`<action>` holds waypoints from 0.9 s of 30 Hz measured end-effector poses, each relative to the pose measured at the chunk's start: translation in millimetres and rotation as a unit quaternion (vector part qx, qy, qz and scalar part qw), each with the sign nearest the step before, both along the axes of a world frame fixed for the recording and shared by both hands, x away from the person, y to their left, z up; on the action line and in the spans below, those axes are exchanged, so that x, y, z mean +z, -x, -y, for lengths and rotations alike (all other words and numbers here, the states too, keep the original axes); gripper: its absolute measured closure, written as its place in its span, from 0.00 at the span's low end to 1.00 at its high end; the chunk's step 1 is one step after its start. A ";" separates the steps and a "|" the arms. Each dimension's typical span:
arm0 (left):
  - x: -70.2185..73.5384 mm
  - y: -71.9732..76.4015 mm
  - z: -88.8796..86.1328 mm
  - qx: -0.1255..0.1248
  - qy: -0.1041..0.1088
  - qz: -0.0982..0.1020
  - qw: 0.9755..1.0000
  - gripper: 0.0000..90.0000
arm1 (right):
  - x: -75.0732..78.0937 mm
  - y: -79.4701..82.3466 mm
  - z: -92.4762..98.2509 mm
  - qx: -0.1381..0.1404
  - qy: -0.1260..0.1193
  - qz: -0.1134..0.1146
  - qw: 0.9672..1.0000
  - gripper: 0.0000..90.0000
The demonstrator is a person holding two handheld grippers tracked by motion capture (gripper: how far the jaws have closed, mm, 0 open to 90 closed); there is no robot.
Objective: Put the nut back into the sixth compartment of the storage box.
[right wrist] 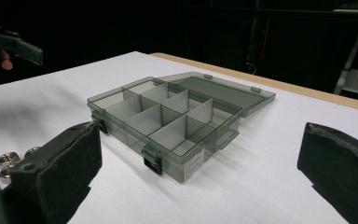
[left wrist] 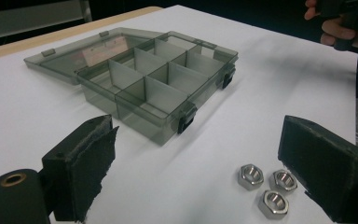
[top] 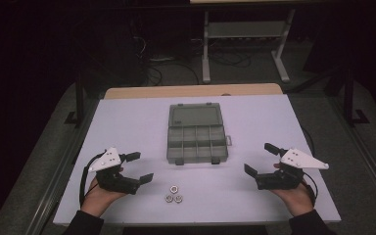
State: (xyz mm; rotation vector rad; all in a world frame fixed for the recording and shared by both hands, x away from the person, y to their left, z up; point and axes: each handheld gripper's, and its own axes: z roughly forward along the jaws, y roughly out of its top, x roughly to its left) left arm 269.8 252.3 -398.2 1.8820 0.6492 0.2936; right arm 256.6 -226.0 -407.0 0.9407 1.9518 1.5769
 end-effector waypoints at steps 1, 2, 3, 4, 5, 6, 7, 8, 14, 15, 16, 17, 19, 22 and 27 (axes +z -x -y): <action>0.3 -0.8 0.9 -0.003 -0.004 0.001 1.000 0.11 | 0.3 -0.1 0.6 0.002 0.000 0.004 1.000 0.00; 0.5 -1.5 2.3 -0.004 -0.005 0.000 1.000 0.11 | 0.7 1.1 0.2 0.000 -0.006 0.000 1.000 0.00; 0.3 -1.8 4.0 -0.004 -0.004 -0.001 1.000 0.11 | 0.8 0.4 0.7 0.000 -0.004 0.006 1.000 0.00; 0.6 -2.3 5.4 -0.007 -0.004 -0.002 1.000 0.11 | 0.7 0.9 0.4 -0.001 -0.005 0.000 1.000 0.00; 0.8 -2.8 7.0 -0.009 -0.006 -0.002 1.000 0.11 | 0.4 -0.1 0.9 0.000 -0.001 0.004 1.000 0.00; 1.2 -2.9 8.7 -0.012 -0.010 -0.003 1.000 0.11 | 0.3 -0.2 0.7 0.000 -0.001 0.004 1.000 0.00; 1.1 -3.1 10.7 -0.014 -0.013 -0.001 1.000 0.11 | 0.3 -0.4 0.8 0.000 0.002 0.006 1.000 0.00; 1.4 -2.9 12.5 -0.016 -0.015 -0.003 1.000 0.11 | 0.6 0.4 0.3 -0.001 -0.002 0.003 1.000 0.00; 1.8 -6.4 20.1 -0.024 -0.021 -0.004 0.999 0.11 | 0.8 0.8 0.3 -0.002 -0.004 0.001 1.000 0.00; 1.6 -6.2 22.1 -0.022 -0.018 -0.009 1.000 0.11 | 0.9 0.6 0.5 -0.001 -0.004 0.001 1.000 0.00; 1.7 -7.1 23.0 -0.025 -0.023 -0.008 0.999 0.11 | 0.8 -0.1 0.7 -0.001 -0.003 0.007 1.000 0.00; 1.6 -7.7 24.1 -0.027 -0.026 -0.009 0.999 0.11 | 0.8 -0.3 0.6 0.000 -0.002 0.007 1.000 0.00; 0.8 -8.6 27.6 -0.028 -0.021 -0.013 0.999 0.11 | 0.3 -0.8 0.4 0.000 0.003 0.008 1.000 0.00; 0.3 -10.4 32.1 -0.031 -0.026 -0.016 0.999 0.11 | -0.1 -0.3 -0.7 0.001 0.001 0.007 1.000 0.00; -1.7 -11.3 40.5 -0.040 -0.032 -0.021 0.998 0.12 | -0.3 -0.4 -1.6 0.003 0.000 0.006 1.000 0.00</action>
